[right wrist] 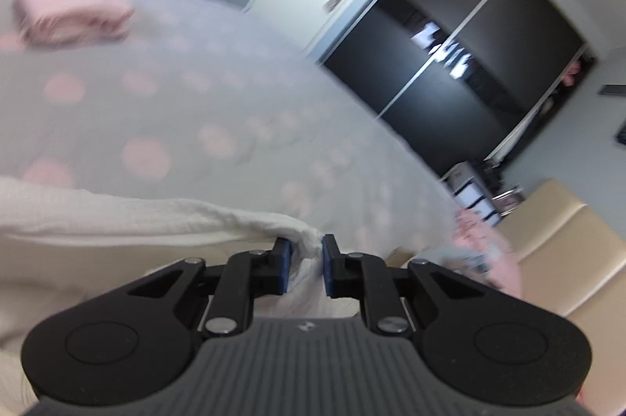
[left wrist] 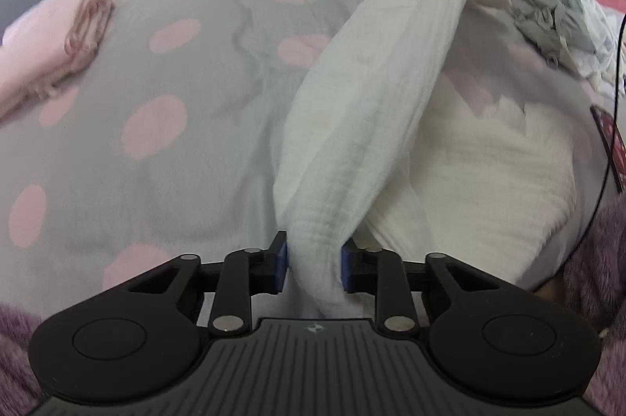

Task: Fold clothes
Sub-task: 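Lift the white garment with both tools and spread it over the bed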

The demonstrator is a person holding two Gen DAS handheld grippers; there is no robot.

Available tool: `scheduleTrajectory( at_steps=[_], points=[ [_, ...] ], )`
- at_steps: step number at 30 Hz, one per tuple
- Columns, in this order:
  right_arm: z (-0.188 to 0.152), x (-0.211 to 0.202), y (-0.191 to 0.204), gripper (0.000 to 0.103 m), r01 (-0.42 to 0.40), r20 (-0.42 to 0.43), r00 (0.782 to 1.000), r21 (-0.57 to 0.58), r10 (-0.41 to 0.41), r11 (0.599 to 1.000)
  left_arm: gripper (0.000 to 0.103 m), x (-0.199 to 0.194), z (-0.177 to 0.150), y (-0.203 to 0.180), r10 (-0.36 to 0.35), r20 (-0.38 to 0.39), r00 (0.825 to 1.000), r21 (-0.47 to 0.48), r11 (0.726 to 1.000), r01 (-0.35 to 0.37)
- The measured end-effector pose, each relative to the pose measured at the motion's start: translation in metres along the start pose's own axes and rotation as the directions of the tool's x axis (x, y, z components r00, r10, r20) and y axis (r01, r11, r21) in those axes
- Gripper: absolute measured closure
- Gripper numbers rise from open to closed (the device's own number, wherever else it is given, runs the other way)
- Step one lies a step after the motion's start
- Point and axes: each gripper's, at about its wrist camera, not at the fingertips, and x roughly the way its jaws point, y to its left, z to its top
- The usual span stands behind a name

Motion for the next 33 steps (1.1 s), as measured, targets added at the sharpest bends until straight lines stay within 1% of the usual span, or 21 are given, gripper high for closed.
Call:
scheduleTrajectory(
  at_steps=[1,2,4,5,7,9,11,14,18,21,23,24,25,27,30,32,33],
  points=[
    [0.010,-0.010,-0.006,0.086,0.027,0.017,0.999,0.005,-0.028,1.000,0.086,-0.004,0.006,0.002,0.000,0.028,1.000,-0.002,1.000,0.000],
    [0.020,-0.020,-0.012,0.086,0.054,0.034,0.998,0.009,-0.055,0.998,0.090,-0.009,0.013,0.005,-0.001,0.056,0.998,-0.004,1.000,0.001],
    [0.038,-0.036,-0.023,0.086,0.103,0.056,0.993,0.005,-0.103,0.995,0.092,-0.022,0.032,0.019,0.015,0.125,0.992,-0.031,0.999,-0.011],
    [0.047,-0.044,-0.029,0.086,0.127,0.065,0.990,0.001,-0.127,0.992,0.093,-0.030,0.043,0.028,0.028,0.165,0.986,-0.048,0.999,-0.020],
    [0.065,-0.058,-0.044,0.086,0.171,0.079,0.982,0.000,-0.171,0.985,0.093,-0.052,0.070,0.047,0.058,0.256,0.965,-0.078,0.996,-0.040],
    [0.082,-0.069,-0.058,0.086,0.206,0.091,0.974,-0.001,-0.206,0.978,0.094,-0.077,0.102,0.062,0.107,0.344,0.933,-0.078,0.993,-0.085],
    [0.099,-0.077,-0.073,0.086,0.236,0.099,0.967,0.006,-0.235,0.972,0.095,-0.104,0.135,0.074,0.155,0.424,0.892,-0.075,0.988,-0.136],
    [0.126,-0.085,-0.093,0.086,0.287,0.111,0.951,0.014,-0.287,0.958,0.095,-0.143,0.192,0.088,0.202,0.506,0.838,-0.074,0.979,-0.191],
    [0.160,-0.088,-0.119,0.086,0.346,0.111,0.931,0.042,-0.348,0.937,0.095,-0.185,0.262,0.094,0.247,0.571,0.783,-0.076,0.965,-0.249],
    [0.182,-0.092,-0.136,0.086,0.377,0.115,0.916,0.077,-0.384,0.923,0.094,-0.214,0.297,0.093,0.278,0.625,0.729,-0.093,0.954,-0.285],
    [0.195,-0.096,-0.144,0.086,0.400,0.129,0.903,0.095,-0.409,0.912,0.094,-0.228,0.310,0.090,0.288,0.645,0.707,-0.092,0.949,-0.303],
    [0.199,-0.100,-0.147,0.086,0.399,0.133,0.902,0.102,-0.410,0.911,0.094,-0.230,0.313,0.088,0.289,0.640,0.712,-0.079,0.947,-0.313],
    [0.200,-0.103,-0.150,0.086,0.378,0.131,0.912,0.108,-0.390,0.920,0.094,-0.231,0.315,0.087,0.288,0.632,0.719,-0.064,0.944,-0.322],
    [0.195,-0.109,-0.151,0.085,0.319,0.124,0.937,0.087,-0.328,0.944,0.091,-0.214,0.300,0.090,0.266,0.594,0.759,-0.019,0.948,-0.317],
    [0.171,-0.111,-0.143,0.085,0.199,0.088,0.975,0.063,-0.204,0.978,0.089,-0.185,0.277,0.096,0.231,0.528,0.817,0.048,0.953,-0.301],
    [0.147,-0.113,-0.129,0.085,0.113,0.055,0.992,0.057,-0.116,0.992,0.089,-0.165,0.261,0.099,0.209,0.480,0.852,0.092,0.954,-0.286],
    [0.135,-0.114,-0.118,0.085,0.071,0.035,0.997,0.052,-0.073,0.996,0.090,-0.153,0.248,0.100,0.206,0.449,0.869,0.119,0.951,-0.287]
  ],
)
